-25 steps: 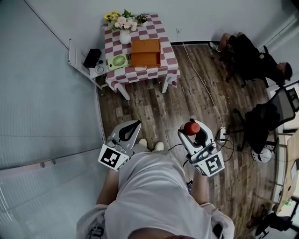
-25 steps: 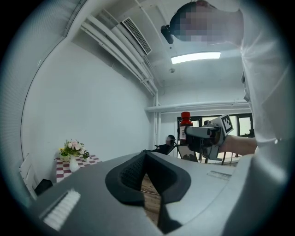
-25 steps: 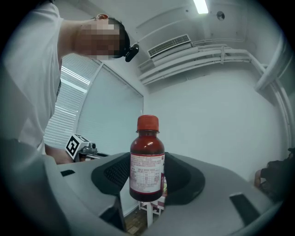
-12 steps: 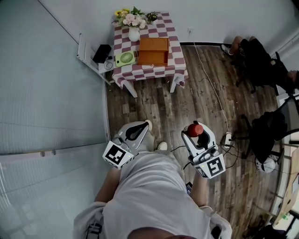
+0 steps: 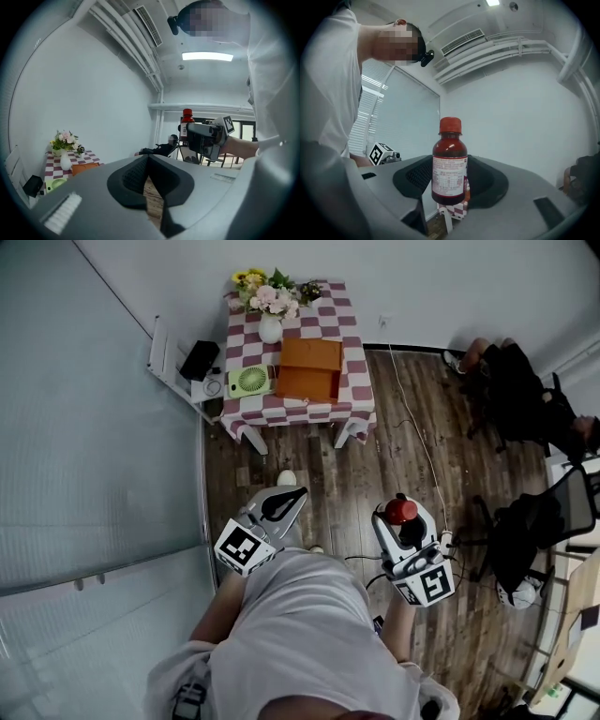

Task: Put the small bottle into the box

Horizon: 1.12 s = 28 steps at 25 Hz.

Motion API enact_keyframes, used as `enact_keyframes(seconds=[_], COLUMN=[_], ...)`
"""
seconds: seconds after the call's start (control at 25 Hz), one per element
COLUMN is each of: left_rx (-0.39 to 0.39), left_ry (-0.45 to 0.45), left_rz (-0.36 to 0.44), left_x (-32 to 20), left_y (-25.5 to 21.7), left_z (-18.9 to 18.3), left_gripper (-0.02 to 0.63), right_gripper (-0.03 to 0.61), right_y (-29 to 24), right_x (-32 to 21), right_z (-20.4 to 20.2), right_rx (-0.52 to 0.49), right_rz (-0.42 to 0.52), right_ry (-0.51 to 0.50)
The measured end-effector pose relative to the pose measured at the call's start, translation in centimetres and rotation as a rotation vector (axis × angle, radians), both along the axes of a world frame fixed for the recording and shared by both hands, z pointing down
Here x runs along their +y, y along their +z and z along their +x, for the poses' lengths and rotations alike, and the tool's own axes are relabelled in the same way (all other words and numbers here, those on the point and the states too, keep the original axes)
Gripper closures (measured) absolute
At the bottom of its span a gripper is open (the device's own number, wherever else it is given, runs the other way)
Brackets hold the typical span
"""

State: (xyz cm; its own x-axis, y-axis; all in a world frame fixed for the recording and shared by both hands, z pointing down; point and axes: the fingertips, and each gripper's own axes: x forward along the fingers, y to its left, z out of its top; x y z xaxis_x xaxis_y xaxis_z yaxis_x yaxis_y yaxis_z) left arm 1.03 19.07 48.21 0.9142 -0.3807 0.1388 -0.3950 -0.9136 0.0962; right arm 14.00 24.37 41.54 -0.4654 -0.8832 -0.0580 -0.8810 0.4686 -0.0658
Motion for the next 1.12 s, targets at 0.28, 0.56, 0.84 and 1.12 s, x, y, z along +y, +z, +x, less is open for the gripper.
enact_keyframes(seconds=[0.28,0.56,0.84,1.12], left_rx=[0.052,0.038,0.052,0.037], left_ry=[0.007,0.062,0.073,-0.040], left_rz=[-0.026,-0.045,-0.059,-0.122], left_x=[-12.5,-23.7,-30.5,-34.1], left_y=[0.3,0.3,1.3,3.6], left_z=[-0.3,-1.9,-2.9,-4.5], left_gripper=[0.624,0.624,0.624,0.624], right_gripper=[0.359,0.359,0.357,0.357], right_y=[-0.7,-1.1,0.5,7.0], right_x=[-12.3,-25.1,-34.8,-42.2], right_z=[-0.5,-1.8,-2.5,-3.5], right_rx=[0.010,0.056,0.162,0.358], right_rz=[-0.019,-0.076,-0.128,-0.236], right_ry=[0.000,0.017,0.008,-0.099])
